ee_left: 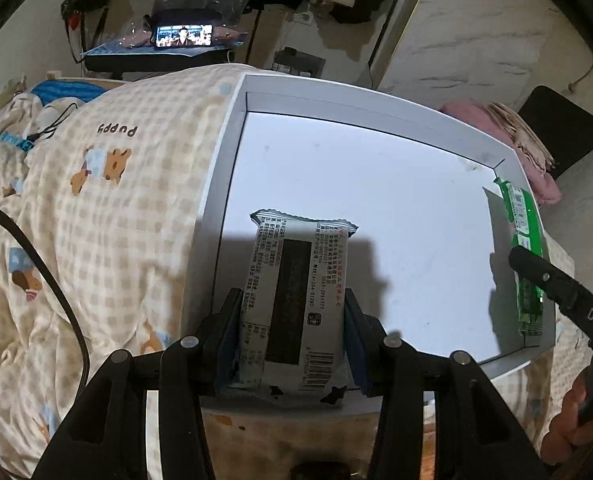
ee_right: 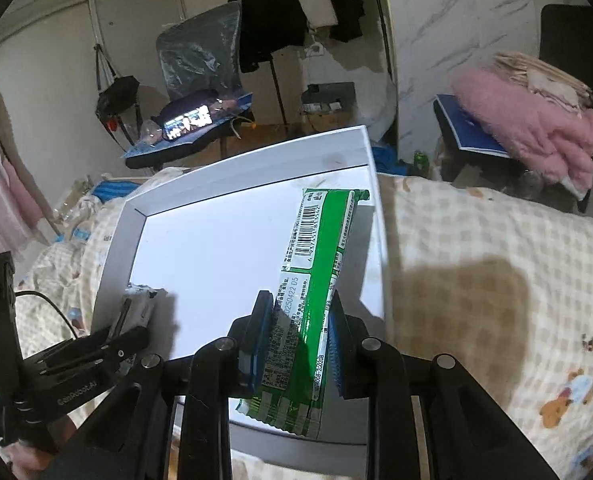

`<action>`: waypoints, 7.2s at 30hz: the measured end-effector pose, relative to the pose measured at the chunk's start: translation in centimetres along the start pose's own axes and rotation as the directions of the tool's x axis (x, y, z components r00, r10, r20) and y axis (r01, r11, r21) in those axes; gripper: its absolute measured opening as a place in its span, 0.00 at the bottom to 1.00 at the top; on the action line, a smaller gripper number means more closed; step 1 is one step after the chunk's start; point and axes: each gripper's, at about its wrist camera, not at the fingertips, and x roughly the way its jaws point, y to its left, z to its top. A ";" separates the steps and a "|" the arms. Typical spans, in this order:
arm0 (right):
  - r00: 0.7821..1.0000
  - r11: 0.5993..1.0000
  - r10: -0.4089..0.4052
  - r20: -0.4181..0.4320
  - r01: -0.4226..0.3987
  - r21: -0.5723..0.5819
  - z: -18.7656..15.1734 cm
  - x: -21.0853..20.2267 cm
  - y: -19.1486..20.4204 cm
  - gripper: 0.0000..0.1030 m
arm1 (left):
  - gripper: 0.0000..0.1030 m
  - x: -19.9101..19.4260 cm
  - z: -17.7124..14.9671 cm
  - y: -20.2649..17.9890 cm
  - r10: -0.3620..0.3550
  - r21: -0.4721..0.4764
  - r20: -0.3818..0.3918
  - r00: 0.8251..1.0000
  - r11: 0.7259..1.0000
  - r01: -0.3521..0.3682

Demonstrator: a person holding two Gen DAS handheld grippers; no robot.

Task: Organize objects
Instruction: 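Lift both held packets and carry them over the white box, then open both tools to drop the packets inside the white box, then raise both open tools away from the white box, then move the left tool down toward the orange snack bag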

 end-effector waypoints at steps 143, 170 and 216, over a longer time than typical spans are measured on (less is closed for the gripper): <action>0.985 0.975 0.138 0.101 -0.117 -0.190 -16.8 -16.4 10.6 1.00 | 0.82 -20.4 -14.6 0.6 0.000 0.141 0.064 0.998 0.990 -0.009; 0.963 0.963 0.270 -0.017 -0.269 0.019 -15.8 -12.9 6.4 1.00 | 0.78 -20.9 -11.0 0.7 -0.070 0.137 0.080 0.994 0.989 0.059; 0.957 0.959 0.284 -0.056 -0.282 0.036 -16.0 -12.0 6.4 1.00 | 0.80 -15.9 -8.5 0.1 0.154 0.172 -0.061 0.986 0.975 -0.141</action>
